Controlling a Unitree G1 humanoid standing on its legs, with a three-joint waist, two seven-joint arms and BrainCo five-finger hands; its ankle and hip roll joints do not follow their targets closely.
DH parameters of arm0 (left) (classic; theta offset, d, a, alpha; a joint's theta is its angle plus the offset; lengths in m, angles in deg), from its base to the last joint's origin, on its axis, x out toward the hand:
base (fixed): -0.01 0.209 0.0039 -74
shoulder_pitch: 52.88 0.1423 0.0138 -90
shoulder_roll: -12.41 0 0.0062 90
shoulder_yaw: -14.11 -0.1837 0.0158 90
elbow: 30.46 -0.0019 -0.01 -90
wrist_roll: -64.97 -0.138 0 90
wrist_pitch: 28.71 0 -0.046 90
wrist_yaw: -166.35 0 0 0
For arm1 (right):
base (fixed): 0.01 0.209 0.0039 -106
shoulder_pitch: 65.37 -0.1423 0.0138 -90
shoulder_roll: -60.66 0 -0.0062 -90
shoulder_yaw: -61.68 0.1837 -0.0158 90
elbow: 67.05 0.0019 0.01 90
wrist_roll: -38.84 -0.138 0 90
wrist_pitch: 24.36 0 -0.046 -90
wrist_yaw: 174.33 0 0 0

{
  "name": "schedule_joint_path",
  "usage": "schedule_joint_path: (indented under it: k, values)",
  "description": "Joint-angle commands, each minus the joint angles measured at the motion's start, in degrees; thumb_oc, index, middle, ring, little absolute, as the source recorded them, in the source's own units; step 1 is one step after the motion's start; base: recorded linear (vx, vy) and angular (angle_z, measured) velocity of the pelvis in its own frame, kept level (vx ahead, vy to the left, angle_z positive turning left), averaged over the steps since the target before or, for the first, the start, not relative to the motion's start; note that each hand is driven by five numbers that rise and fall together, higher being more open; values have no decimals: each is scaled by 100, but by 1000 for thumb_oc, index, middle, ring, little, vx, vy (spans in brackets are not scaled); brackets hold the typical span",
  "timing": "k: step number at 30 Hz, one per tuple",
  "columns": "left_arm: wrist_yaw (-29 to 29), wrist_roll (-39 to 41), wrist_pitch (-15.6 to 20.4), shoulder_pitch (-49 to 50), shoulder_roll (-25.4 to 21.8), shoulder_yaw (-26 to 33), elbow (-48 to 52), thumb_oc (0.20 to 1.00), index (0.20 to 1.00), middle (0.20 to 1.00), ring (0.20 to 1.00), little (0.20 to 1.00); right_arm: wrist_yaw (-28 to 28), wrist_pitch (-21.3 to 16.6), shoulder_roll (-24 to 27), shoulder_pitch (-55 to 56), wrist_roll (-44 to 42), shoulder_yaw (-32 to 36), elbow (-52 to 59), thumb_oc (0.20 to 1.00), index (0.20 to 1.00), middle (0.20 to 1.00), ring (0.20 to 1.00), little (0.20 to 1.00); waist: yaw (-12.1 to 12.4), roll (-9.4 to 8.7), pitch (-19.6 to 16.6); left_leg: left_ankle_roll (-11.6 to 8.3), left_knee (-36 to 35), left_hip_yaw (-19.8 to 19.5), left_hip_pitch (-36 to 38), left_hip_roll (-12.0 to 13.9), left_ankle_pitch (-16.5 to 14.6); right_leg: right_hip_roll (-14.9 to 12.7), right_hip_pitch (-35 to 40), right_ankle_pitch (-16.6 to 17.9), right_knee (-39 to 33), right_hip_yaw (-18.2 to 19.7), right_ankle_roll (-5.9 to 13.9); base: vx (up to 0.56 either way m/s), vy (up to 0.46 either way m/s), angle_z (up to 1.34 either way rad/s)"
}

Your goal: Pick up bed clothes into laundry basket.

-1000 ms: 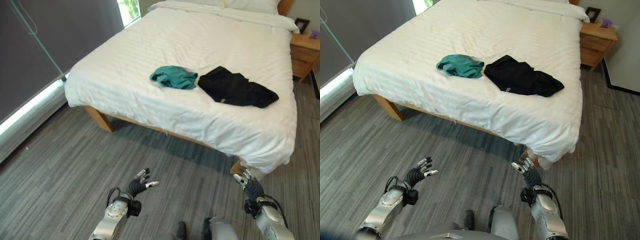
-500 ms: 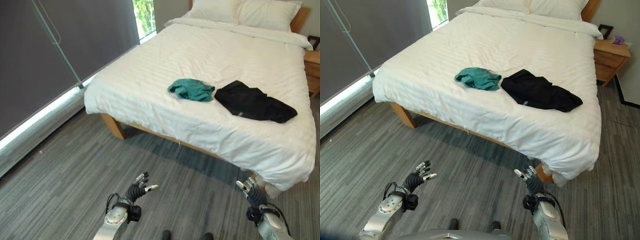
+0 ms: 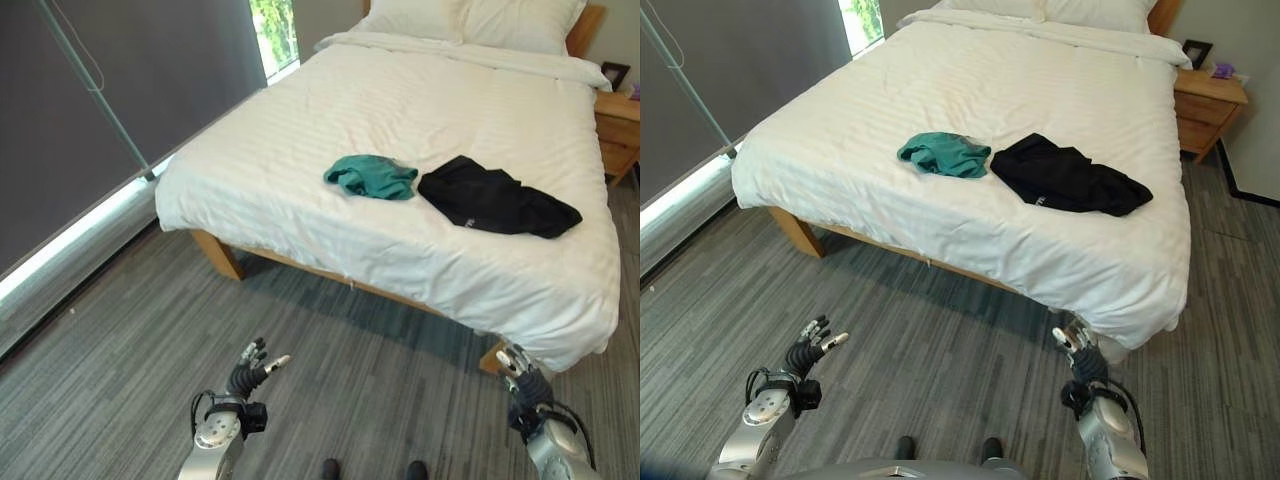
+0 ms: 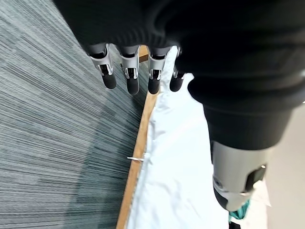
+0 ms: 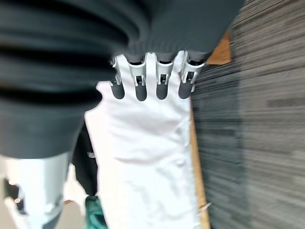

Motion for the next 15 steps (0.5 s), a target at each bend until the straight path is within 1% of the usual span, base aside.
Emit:
schedule_joint_path:
  k: [1, 2, 3, 4, 5, 6, 7, 9, 10, 11, 13, 14, 15]
  values:
    - [141, 147, 283, -288, -270, 297, 22, 1000, 1000, 1000, 1000, 1000, -3, -362, 77, -228, 7, -40, 420, 1000, 1000, 1000, 1000, 1000, 43, -66, 299, 265, 537, 165, -223, -167, -250, -588, -491, -213, 1887, -202, 301, 39, 318, -2]
    - [141, 147, 283, -288, -270, 297, 22, 1000, 1000, 1000, 1000, 1000, -3, -361, 76, -228, 8, -40, 420, 1000, 1000, 1000, 1000, 1000, 48, -70, 295, 266, 537, 171, -227, -170, -249, -592, -504, -218, 1899, -195, 302, 16, 258, 0]
    - [156, 97, 284, -308, -300, 309, 5, 1000, 1000, 1000, 1000, 1000, 2, -361, 48, -242, 45, -68, 402, 1000, 1000, 1000, 1000, 1000, 10, -54, 375, 344, 485, 211, -135, -233, -251, -705, -706, 156, 2330, -124, 339, 29, 276, 2]
    - [149, 34, 273, -295, -361, 383, 71, 1000, 1000, 1000, 1000, 1000, 13, -365, -27, -252, 47, -108, 453, 1000, 1000, 1000, 1000, 1000, -29, 65, 529, 458, 395, 322, 35, -221, -271, -810, -1050, 462, 3149, -119, 336, 80, 332, -5]
    - [128, -7, 260, -295, -399, 404, 46, 1000, 1000, 1000, 1000, 1000, 54, -368, -48, -242, 64, -156, 435, 1000, 1000, 1000, 1000, 1000, -56, 109, 566, 457, 360, 355, 111, -186, -288, -811, -1236, 465, 3305, -171, 345, 75, 237, -21]
    - [127, -8, 261, -295, -398, 408, 44, 1000, 1000, 1000, 1000, 1000, 54, -369, -48, -243, 65, -159, 434, 1000, 1000, 1000, 1000, 1000, -50, 105, 564, 455, 352, 364, 114, -188, -289, -813, -1253, 452, 3330, -159, 344, 111, 81, -37]
    - [120, -56, 253, -303, -419, 433, 22, 1000, 1000, 1000, 1000, 1000, 76, -333, -44, -235, 124, -198, 437, 1000, 1000, 1000, 1000, 1000, -80, 108, 569, 450, 289, 409, 215, -165, -327, -823, -1406, 443, 3302, -237, 369, 132, 25, -26]
    - [128, -43, 273, -324, -430, 481, -21, 1000, 1000, 1000, 1000, 1000, 138, -263, -29, -174, 135, -217, 442, 1000, 1000, 1000, 1000, 1000, -183, 86, 582, 388, 172, 431, 385, -142, -388, -631, -1625, 352, 2771, -322, 358, 223, -4, -16]
    - [125, -9, 286, -331, -430, 499, -40, 1000, 1000, 1000, 1000, 1000, 164, -266, -12, -146, 81, -201, 443, 1000, 1000, 1000, 1000, 1000, -232, 60, 601, 355, 141, 412, 460, -157, -436, -472, -1689, 340, 2381, -361, 344, 517, -103, -37]
    - [99, -69, 259, -385, -423, 475, -157, 1000, 1000, 1000, 1000, 1000, 135, -285, 34, -25, 13, -122, 458, 1000, 1000, 1000, 1000, 1000, -418, -51, 578, 265, 25, 279, 780, -252, -614, -53, -1865, 541, 1171, -447, 413, 570, -128, -41]
    - [91, -150, 255, -402, -425, 461, -71, 1000, 1000, 1000, 1000, 1000, 134, -293, 39, 60, 2, -62, 529, 1000, 1000, 1000, 1000, 1000, -460, -55, 554, 195, 39, 294, 957, -174, -749, -102, -1793, 654, 1009, -822, 440, 466, -134, 2]
    - [49, -189, 252, -425, -403, 397, -85, 1000, 1000, 1000, 1000, 1000, 152, -296, 51, 74, -12, -36, 527, 1000, 1000, 1000, 1000, 1000, -483, -65, 475, 156, 156, 262, 989, -135, -840, -107, -1634, 467, 948, -873, 361, 234, -99, 27]
    - [49, -190, 254, -425, -402, 393, -87, 1000, 1000, 1000, 1000, 1000, 153, -297, 52, 79, -13, -34, 527, 1000, 1000, 1000, 1000, 1000, -493, -57, 480, 150, 176, 249, 989, -124, -858, -102, -1616, 456, 945, -891, 356, 234, -104, 29]
